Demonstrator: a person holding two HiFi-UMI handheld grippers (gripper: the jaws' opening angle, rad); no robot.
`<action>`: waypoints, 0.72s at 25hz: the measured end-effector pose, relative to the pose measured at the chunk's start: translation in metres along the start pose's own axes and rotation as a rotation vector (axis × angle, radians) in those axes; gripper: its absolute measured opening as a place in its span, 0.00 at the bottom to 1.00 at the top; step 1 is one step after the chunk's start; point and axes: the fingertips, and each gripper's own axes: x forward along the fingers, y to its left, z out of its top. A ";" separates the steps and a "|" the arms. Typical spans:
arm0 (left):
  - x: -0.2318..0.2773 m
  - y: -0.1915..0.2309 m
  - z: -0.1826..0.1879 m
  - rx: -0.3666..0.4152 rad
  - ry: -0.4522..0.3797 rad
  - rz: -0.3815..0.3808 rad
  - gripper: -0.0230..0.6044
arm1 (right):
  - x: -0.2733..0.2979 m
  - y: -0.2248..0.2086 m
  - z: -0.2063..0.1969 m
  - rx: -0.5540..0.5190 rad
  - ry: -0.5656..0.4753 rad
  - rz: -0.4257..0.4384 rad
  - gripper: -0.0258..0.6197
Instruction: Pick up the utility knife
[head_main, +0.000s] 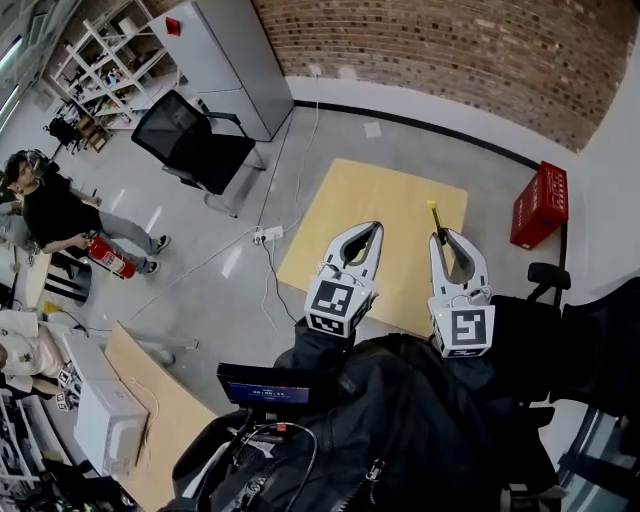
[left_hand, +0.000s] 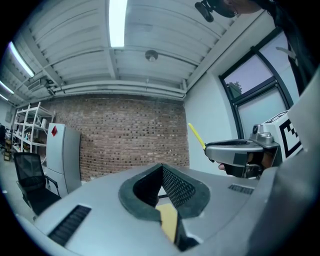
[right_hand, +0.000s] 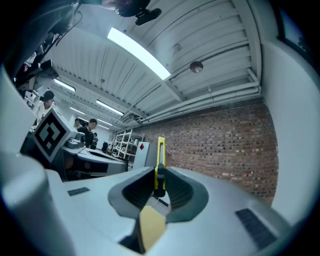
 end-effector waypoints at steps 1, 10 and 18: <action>0.000 0.000 -0.001 -0.002 0.003 0.001 0.04 | 0.000 0.000 -0.001 0.002 0.001 0.000 0.15; -0.001 0.002 -0.009 -0.005 0.027 0.017 0.04 | 0.002 -0.002 -0.006 0.020 0.004 -0.002 0.15; -0.002 0.006 -0.011 -0.017 0.030 0.034 0.04 | 0.003 -0.003 -0.006 0.022 -0.004 0.003 0.15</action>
